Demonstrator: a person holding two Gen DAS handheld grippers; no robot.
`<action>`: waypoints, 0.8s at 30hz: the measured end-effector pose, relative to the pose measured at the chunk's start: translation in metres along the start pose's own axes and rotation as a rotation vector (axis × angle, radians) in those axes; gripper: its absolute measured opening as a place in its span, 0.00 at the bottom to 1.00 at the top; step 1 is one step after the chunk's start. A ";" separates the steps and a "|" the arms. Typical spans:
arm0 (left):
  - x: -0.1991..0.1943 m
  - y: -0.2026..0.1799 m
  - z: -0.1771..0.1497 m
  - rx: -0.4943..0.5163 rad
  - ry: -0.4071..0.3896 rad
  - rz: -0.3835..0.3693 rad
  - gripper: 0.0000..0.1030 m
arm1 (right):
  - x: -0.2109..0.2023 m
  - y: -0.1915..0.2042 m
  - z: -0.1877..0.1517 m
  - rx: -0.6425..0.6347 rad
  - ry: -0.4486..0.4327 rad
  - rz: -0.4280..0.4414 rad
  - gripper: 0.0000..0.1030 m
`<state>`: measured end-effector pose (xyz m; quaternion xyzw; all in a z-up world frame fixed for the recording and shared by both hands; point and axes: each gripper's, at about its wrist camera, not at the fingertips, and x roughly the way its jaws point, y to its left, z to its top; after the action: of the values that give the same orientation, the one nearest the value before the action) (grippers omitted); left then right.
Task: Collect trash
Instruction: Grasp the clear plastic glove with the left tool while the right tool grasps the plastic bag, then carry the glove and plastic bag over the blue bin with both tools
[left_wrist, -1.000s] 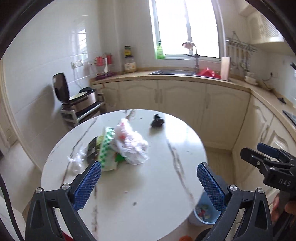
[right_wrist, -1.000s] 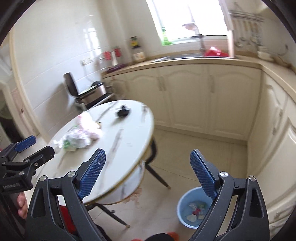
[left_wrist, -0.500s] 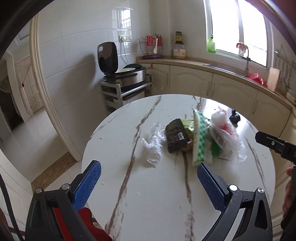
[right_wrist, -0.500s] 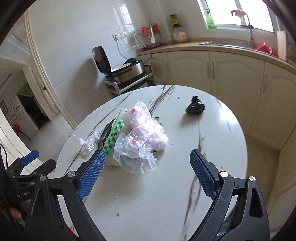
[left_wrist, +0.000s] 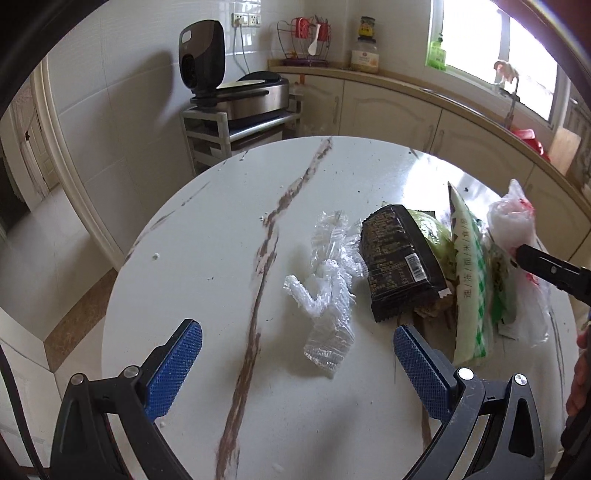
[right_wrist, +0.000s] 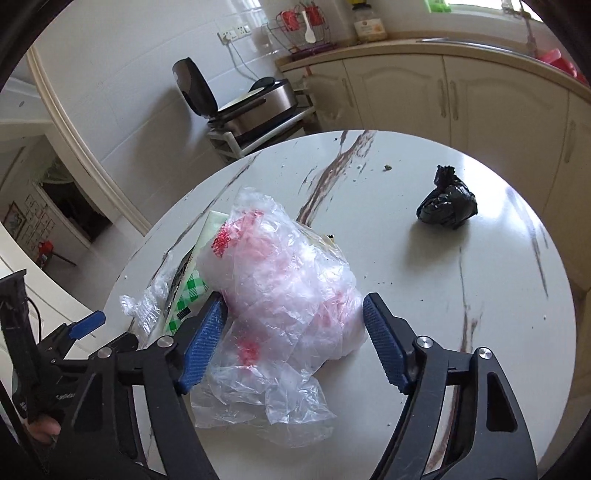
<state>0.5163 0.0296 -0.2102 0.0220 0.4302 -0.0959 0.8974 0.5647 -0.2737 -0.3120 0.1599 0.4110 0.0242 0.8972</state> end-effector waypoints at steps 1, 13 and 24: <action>0.006 0.001 0.003 -0.004 0.008 0.002 0.99 | -0.005 0.000 -0.001 -0.002 -0.011 0.004 0.60; 0.024 0.002 0.033 -0.003 0.072 -0.007 0.15 | -0.056 -0.004 -0.009 -0.033 -0.088 -0.021 0.22; -0.054 -0.003 0.004 0.007 -0.032 -0.139 0.11 | -0.111 -0.001 -0.028 -0.026 -0.157 -0.014 0.19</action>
<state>0.4852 0.0343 -0.1655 -0.0063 0.4161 -0.1596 0.8952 0.4710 -0.2865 -0.2483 0.1468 0.3404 0.0107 0.9287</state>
